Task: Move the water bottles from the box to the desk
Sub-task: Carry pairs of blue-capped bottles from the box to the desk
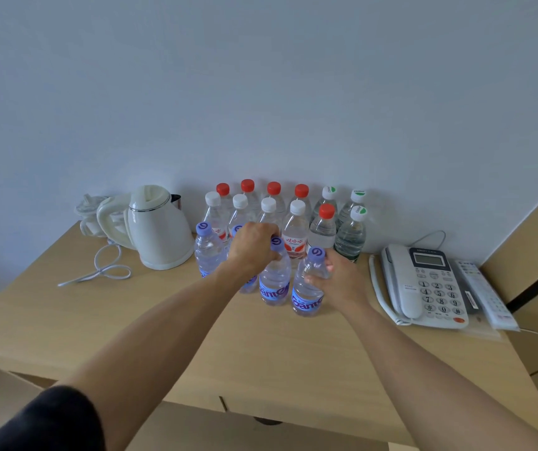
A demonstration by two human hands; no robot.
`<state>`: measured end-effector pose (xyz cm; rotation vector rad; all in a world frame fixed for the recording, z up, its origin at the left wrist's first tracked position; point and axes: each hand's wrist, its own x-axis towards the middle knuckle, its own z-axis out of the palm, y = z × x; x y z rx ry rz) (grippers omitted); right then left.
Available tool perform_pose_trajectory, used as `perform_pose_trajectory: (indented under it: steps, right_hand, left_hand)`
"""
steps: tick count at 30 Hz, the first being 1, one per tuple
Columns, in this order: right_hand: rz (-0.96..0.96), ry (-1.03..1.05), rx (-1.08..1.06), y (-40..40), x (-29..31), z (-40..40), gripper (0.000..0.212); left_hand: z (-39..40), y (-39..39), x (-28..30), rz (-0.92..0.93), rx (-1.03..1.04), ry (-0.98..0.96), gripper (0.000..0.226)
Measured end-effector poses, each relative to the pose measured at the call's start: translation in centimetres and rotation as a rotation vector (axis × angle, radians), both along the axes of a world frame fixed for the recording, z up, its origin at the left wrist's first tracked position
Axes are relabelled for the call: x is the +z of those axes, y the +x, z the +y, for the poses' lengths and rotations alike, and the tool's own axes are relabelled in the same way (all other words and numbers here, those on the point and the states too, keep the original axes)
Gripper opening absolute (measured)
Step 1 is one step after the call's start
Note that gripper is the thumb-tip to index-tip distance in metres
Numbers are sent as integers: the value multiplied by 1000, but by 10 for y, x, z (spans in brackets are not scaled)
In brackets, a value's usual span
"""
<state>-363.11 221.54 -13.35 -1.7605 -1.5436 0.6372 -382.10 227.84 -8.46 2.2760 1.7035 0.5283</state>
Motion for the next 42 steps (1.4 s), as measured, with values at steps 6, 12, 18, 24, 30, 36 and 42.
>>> perform_pose_trajectory:
  steps: [6,12,18,24,30,36,42]
  right_hand:
    - [-36,-3,-18,-6,5,0,44]
    - [-89,19,-19,-8,9,8,49]
    - [-48,43,-14,-19,10,24,49]
    - [-54,43,-36,-21,9,34,49]
    - [-58,59,-65,-23,11,36,47]
    - [-79,-10,-57,-24,18,35,49]
    - [-44,-11,-48,-12,44,36,56]
  left_hand:
    - [15,2,8,55,25,1,28]
    - [23,2,11,92,-4,-28,37]
    - [26,1,12,126,-27,-14,33]
    - [26,0,12,101,-38,-5,31]
    - [28,-1,13,97,-56,-9,28]
    - [27,-2,11,109,-86,-10,32]
    - [31,-8,26,89,-126,64,31]
